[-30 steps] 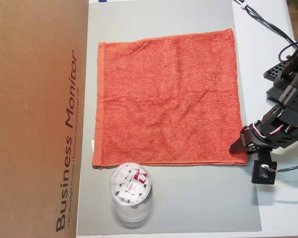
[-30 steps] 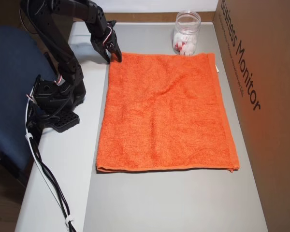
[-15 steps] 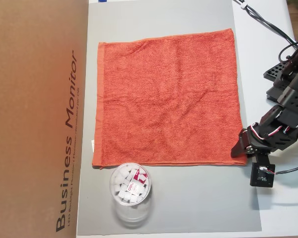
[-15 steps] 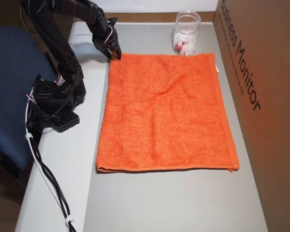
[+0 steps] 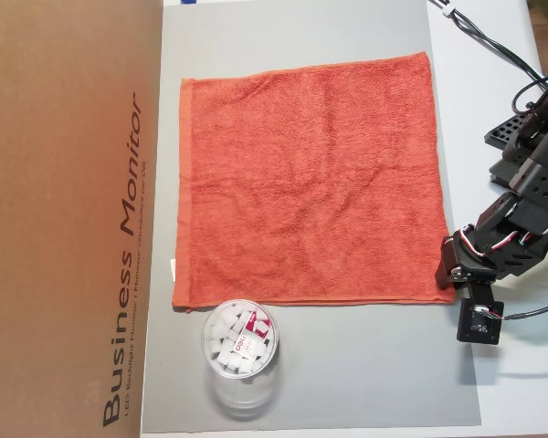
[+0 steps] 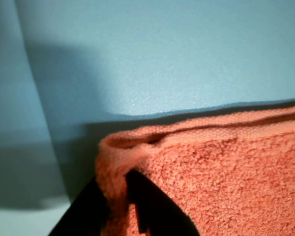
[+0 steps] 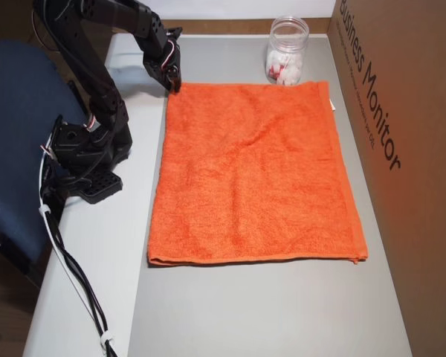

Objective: Fold the blanket.

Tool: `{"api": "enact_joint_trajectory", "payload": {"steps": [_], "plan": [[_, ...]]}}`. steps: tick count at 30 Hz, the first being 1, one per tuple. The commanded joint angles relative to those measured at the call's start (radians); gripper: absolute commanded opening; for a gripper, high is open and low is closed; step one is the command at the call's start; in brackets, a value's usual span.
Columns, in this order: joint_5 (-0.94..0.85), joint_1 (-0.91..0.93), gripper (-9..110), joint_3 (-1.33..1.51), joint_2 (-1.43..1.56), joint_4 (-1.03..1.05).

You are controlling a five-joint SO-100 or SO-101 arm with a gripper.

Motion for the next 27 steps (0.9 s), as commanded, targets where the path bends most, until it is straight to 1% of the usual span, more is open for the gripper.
{"api": "enact_joint_trajectory", "payload": {"steps": [1, 15, 27], "plan": [[0.0, 0.002, 0, -0.002, 0.018, 0.002], [0.0, 0.153, 0, -0.02, 0.028, -0.006], [0.0, 0.172, 0, 0.008, 0.141, 0.008]]}}
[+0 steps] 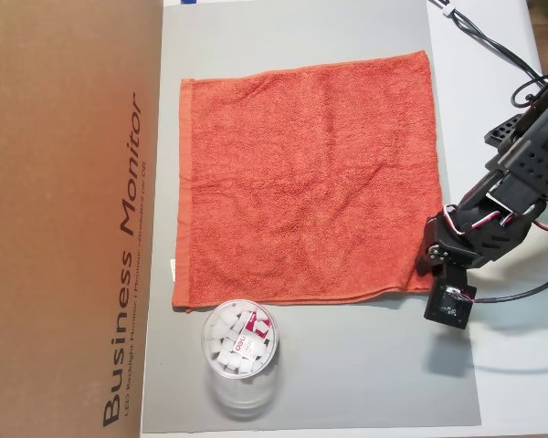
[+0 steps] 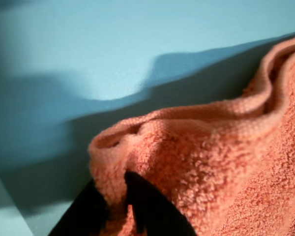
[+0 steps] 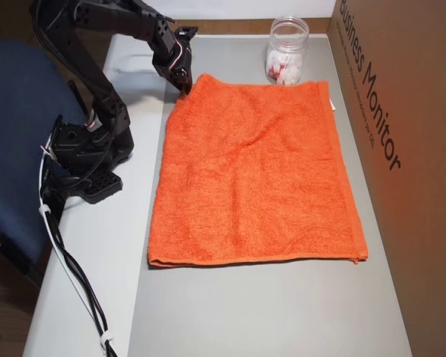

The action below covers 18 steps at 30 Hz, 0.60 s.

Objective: Fold the blanket.

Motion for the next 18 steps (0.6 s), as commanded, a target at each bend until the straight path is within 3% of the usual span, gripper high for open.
{"api": "enact_joint_trajectory", "payload": {"steps": [1, 9, 18], "plan": [[-0.003, -0.002, 0, -0.003, 0.054, 0.003], [0.005, -0.034, 0, 0.049, 0.15, 0.003], [0.16, -0.101, 0, 0.063, 0.244, 0.003]]}}
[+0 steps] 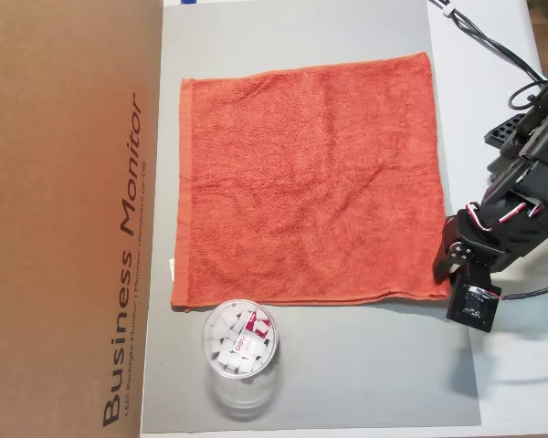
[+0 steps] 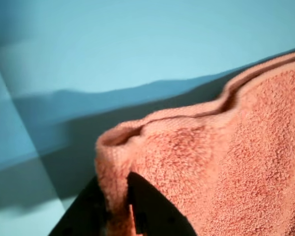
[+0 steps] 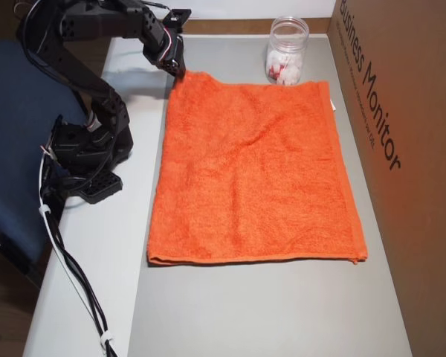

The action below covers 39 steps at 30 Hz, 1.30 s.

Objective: Fold the blanket.

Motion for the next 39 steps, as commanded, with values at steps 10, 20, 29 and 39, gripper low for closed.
{"api": "enact_joint_trajectory", "payload": {"steps": [10, 20, 29, 39], "plan": [[0.035, 0.023, 0, -0.006, 0.186, 0.003], [0.035, 0.1, 0, -0.015, 0.272, 0.051], [0.035, 0.244, 0, -0.021, 0.388, 0.152], [0.035, 0.325, 0, -0.075, 0.402, 0.143]]}}
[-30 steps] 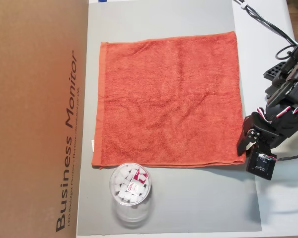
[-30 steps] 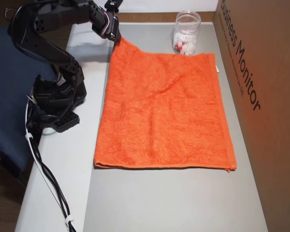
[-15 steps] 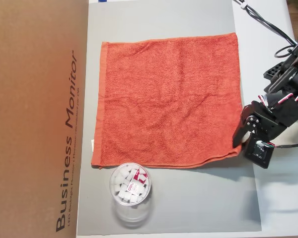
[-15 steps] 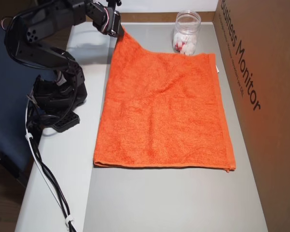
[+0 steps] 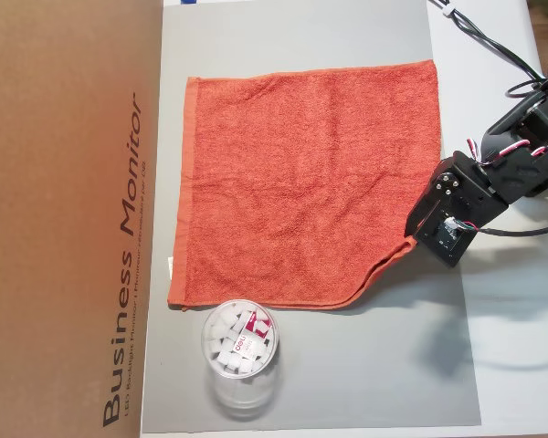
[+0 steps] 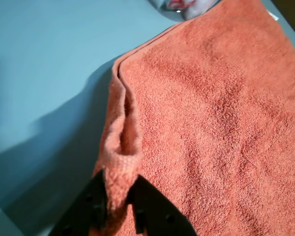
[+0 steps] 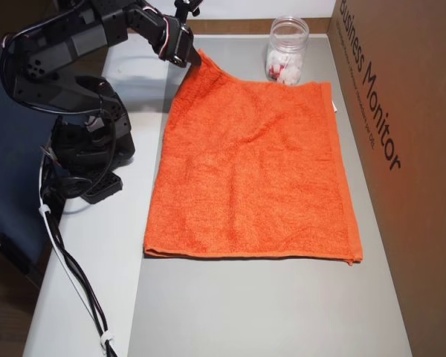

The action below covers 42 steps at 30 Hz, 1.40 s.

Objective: Fold the blanket.

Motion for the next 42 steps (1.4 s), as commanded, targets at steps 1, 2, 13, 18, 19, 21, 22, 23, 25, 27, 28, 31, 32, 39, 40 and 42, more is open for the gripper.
{"api": "enact_joint_trajectory", "payload": {"steps": [1, 2, 13, 18, 19, 21, 22, 23, 25, 27, 28, 31, 32, 39, 40, 42], "plan": [[0.003, 0.031, 0, -0.067, 0.025, -0.011], [0.003, 0.041, 0, -0.072, 0.025, -0.009], [0.003, 0.201, 0, -0.166, 0.025, 0.002], [0.003, 0.27, 0, -0.209, 0.025, 0.002], [0.003, 0.284, 0, -0.216, 0.025, 0.0], [0.003, 0.316, 0, -0.233, 0.025, -0.006], [0.003, 0.333, 0, -0.242, 0.025, -0.006], [0.003, 0.348, 0, -0.252, 0.025, -0.006], [0.003, 0.382, 0, -0.265, 0.025, -0.006], [0.003, 0.422, 0, -0.284, 0.025, -0.006], [0.003, 0.437, 0, -0.291, 0.025, -0.005], [0.005, 0.488, 0, -0.318, 0.025, 0.0], [0.005, 0.502, 0, -0.327, 0.025, 0.0], [0.075, 0.581, 0, -0.388, 0.011, 0.002], [0.078, 0.597, 0, -0.394, 0.009, 0.002], [0.08, 0.621, 0, -0.399, 0.009, -0.009]]}}
